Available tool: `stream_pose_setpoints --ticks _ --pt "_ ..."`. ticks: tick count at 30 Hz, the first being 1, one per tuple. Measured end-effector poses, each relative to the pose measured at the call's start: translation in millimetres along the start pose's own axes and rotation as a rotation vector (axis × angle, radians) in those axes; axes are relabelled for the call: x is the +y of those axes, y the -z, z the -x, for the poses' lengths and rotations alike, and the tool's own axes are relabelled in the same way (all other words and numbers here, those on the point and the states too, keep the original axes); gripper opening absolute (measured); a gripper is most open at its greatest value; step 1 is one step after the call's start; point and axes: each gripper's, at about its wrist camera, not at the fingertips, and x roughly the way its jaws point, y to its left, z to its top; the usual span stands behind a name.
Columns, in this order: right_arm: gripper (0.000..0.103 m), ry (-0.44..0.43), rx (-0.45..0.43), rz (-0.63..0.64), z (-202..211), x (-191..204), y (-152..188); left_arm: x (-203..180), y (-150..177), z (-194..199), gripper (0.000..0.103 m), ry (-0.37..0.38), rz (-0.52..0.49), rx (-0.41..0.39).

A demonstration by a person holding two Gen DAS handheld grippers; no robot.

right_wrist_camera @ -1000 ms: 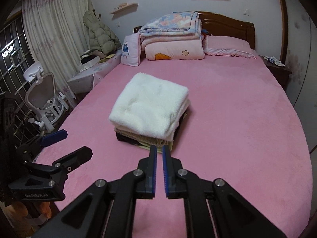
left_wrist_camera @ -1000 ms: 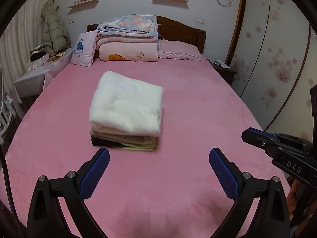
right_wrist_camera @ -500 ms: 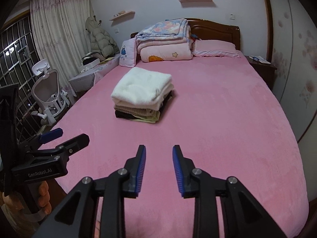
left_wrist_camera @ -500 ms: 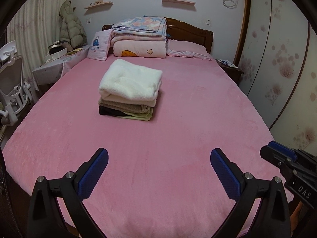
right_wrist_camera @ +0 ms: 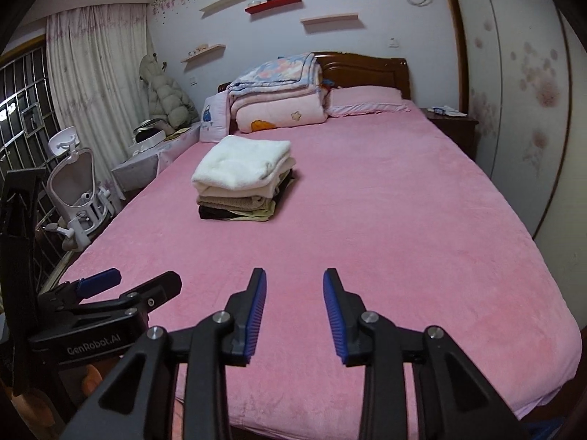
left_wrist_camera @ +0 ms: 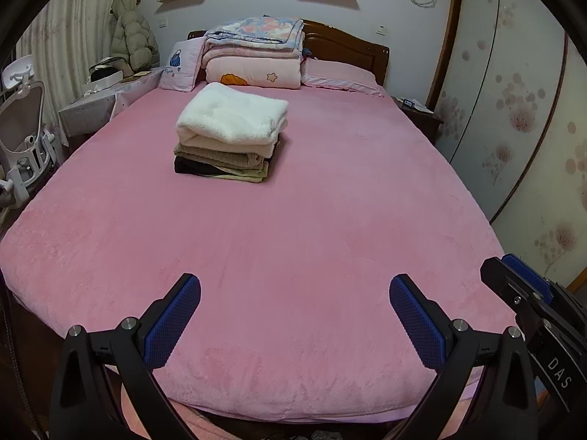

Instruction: Fold large clothes

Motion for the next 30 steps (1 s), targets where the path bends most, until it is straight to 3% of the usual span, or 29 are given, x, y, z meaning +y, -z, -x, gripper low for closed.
stream_pose_setpoints --ticks 13,30 --pt "0.038 0.001 0.025 0.018 -5.4 6.9 13.5 -7.1 2.6 3.6 0.102 -0.051 -0.055 -0.033" --pt "0.038 0.006 0.047 0.016 -13.0 9.6 14.7 -5.7 1.8 1.2 0.102 -0.049 -0.038 -0.014"
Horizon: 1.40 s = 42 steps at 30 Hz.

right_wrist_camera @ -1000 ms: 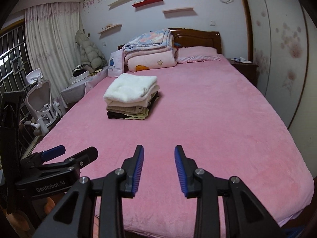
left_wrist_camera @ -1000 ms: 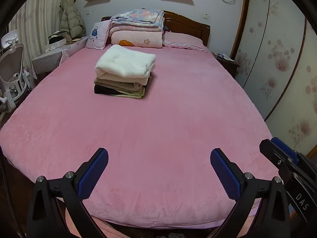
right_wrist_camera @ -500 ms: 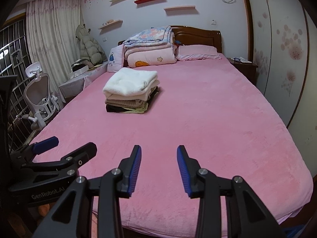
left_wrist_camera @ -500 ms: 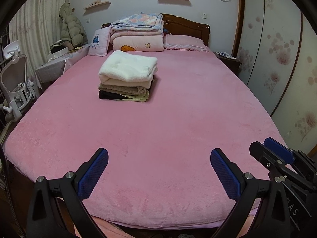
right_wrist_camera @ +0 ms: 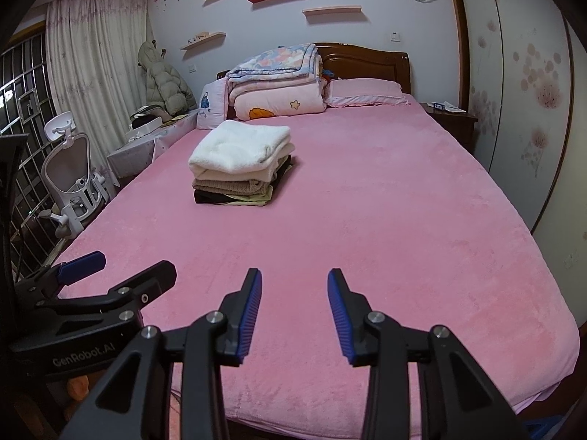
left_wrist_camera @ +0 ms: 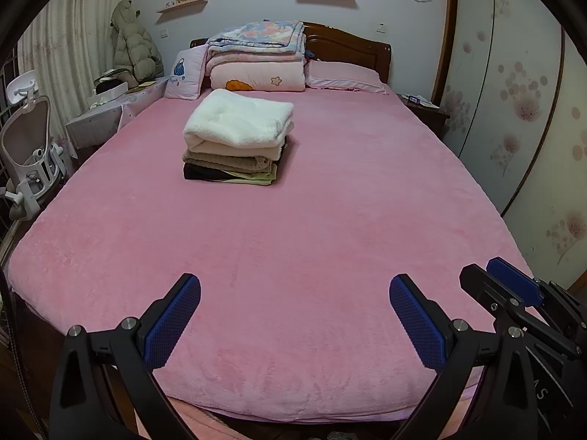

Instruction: Fold large clothes

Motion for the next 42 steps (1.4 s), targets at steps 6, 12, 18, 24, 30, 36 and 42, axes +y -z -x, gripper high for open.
stream_pose_setpoints --ticks 6,12,18,24,30,36,42 --pt "0.038 0.005 0.0 0.0 -1.4 0.4 1.1 1.5 0.0 -0.7 0.102 -0.001 0.002 0.002" --pt "0.038 0.003 0.0 -0.004 -0.7 0.5 2.8 4.2 0.8 -0.7 0.102 -0.005 -0.004 -0.006" --pt "0.038 0.005 0.005 -0.005 -3.0 -2.1 3.4 5.4 1.4 -2.1 0.102 -0.005 -0.002 0.002" --pt "0.038 0.006 0.008 -0.009 -3.9 -3.6 4.2 5.6 1.5 -2.9 0.102 -0.006 -0.001 0.01" --pt "0.038 0.01 0.008 -0.008 -5.8 -3.9 4.3 5.9 1.5 -4.6 0.102 -0.001 0.001 0.016" --pt "0.038 0.01 0.009 -0.009 -7.4 -3.8 5.0 8.6 2.7 -5.8 0.102 -0.002 0.005 0.02" --pt "0.038 0.015 0.013 -0.009 -10.9 -1.5 6.7 10.2 2.5 -9.4 0.102 0.001 0.014 0.03"
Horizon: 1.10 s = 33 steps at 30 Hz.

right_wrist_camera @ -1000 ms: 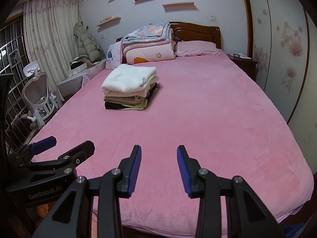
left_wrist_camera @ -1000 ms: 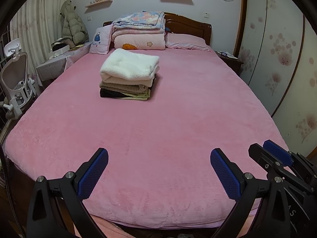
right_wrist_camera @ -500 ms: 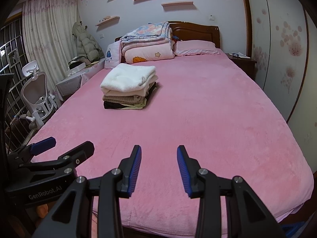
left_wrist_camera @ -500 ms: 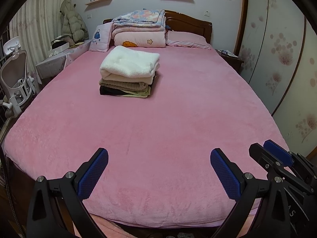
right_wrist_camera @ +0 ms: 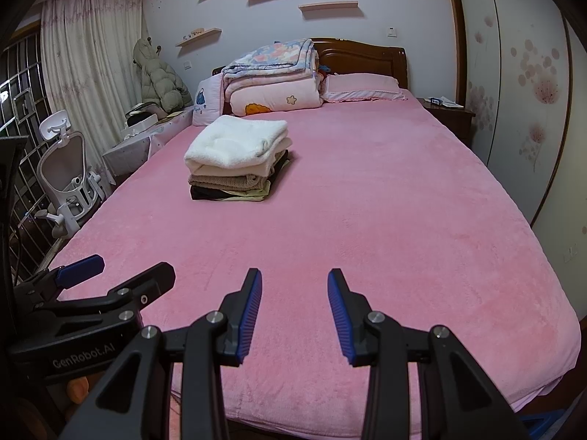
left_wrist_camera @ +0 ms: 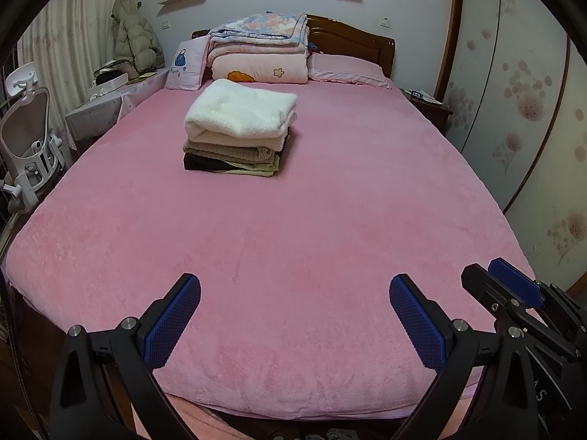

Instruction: Fold large clothes

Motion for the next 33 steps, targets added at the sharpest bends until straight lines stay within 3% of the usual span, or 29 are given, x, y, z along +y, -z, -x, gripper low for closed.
stream_pose_setpoints --ticks 33 --pt "0.038 0.001 0.012 0.001 -7.3 4.3 6.7 1.2 1.2 -7.9 0.102 -0.002 0.02 0.026"
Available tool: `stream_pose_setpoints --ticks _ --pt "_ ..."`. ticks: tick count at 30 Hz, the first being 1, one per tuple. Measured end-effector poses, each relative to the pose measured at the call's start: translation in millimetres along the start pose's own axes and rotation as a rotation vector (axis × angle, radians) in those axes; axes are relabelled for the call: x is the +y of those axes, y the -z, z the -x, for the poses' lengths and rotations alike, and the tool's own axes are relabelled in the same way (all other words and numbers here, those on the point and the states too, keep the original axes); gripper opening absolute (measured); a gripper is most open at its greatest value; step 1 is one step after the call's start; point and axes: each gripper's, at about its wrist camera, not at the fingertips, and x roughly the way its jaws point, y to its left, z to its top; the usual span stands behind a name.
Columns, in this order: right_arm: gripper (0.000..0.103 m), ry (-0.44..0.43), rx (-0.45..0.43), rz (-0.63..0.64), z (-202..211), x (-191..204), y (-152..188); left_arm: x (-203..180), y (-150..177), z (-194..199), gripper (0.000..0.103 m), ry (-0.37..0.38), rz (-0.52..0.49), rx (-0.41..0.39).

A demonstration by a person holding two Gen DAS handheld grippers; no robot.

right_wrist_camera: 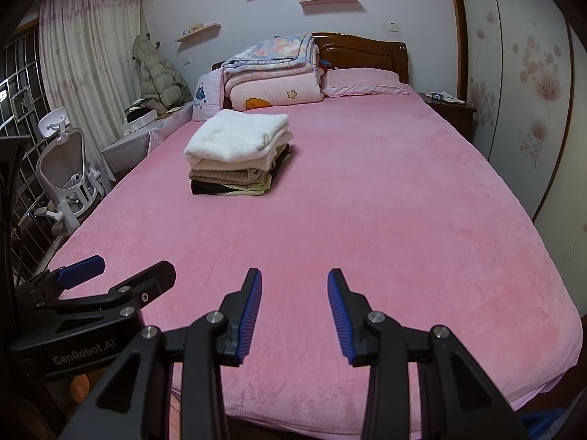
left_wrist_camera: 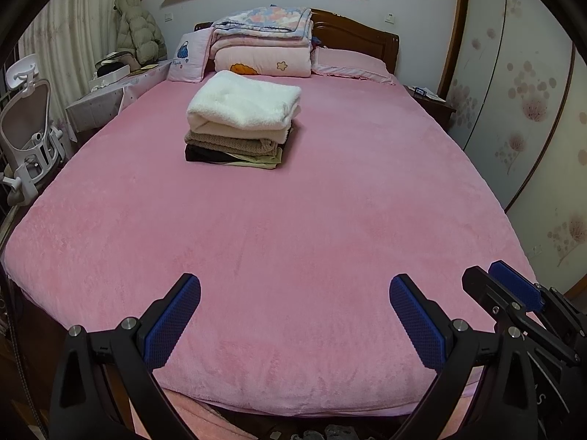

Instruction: Fold large clothes

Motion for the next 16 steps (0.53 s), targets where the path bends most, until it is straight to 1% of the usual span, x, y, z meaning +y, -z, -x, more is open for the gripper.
stream_pose_setpoints --ticks 9,16 --pt "0.038 0.0 0.002 0.0 -0.1 -1.0 -1.2 -2.6 -0.1 -0.9 0.102 -0.01 -0.011 -0.006" --pt "0.038 0.0 0.004 -0.001 -0.2 -1.3 -1.2 -4.3 -0.5 -2.4 0.102 -0.007 -0.008 0.005"
